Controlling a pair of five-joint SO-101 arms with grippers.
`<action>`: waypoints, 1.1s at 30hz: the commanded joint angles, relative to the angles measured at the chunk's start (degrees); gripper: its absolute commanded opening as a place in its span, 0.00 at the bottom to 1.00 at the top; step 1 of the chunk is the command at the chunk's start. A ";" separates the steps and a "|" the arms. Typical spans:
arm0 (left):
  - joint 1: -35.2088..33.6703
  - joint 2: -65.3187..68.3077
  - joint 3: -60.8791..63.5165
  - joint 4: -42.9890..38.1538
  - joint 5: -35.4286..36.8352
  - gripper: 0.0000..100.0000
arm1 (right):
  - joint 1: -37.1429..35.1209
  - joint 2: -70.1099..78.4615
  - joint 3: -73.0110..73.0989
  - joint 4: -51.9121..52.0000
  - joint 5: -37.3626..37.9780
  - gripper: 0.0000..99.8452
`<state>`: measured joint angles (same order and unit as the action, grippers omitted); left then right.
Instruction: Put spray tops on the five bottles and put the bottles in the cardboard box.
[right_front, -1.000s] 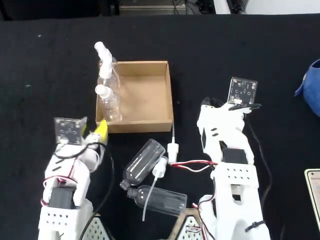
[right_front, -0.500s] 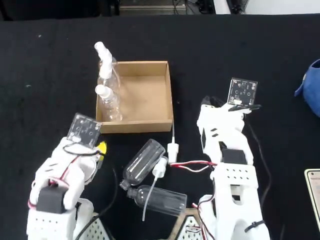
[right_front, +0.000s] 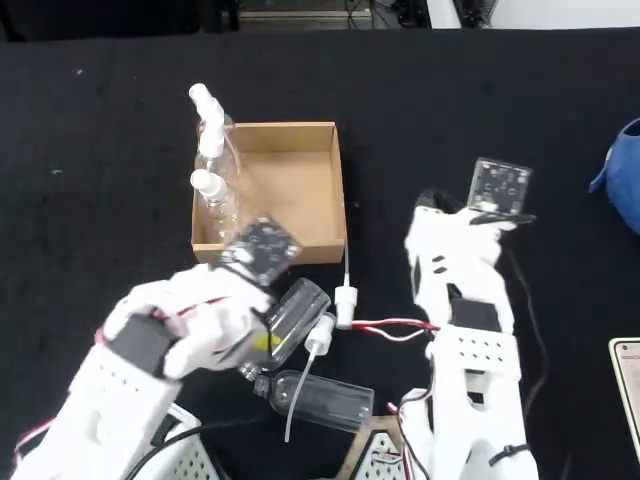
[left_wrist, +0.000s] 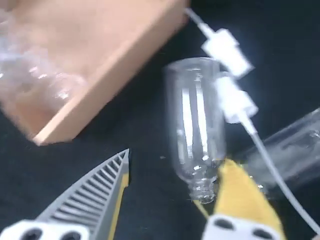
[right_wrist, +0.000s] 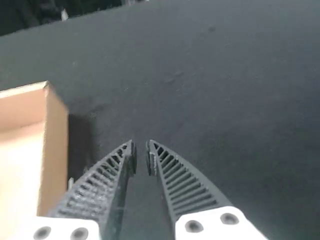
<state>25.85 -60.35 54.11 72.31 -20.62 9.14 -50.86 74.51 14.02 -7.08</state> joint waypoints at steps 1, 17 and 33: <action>1.89 9.93 -3.82 -6.24 0.00 0.19 | 2.11 -1.19 -0.75 -2.90 0.18 0.03; 1.98 20.13 2.95 -19.78 -0.26 0.19 | 1.85 -1.27 -1.01 -2.90 0.18 0.03; 1.45 19.52 11.82 -26.37 -0.09 0.12 | 1.85 -1.19 -0.84 -2.90 0.18 0.03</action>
<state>27.25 -40.13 67.30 44.62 -20.70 9.93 -50.86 74.51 12.97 -7.08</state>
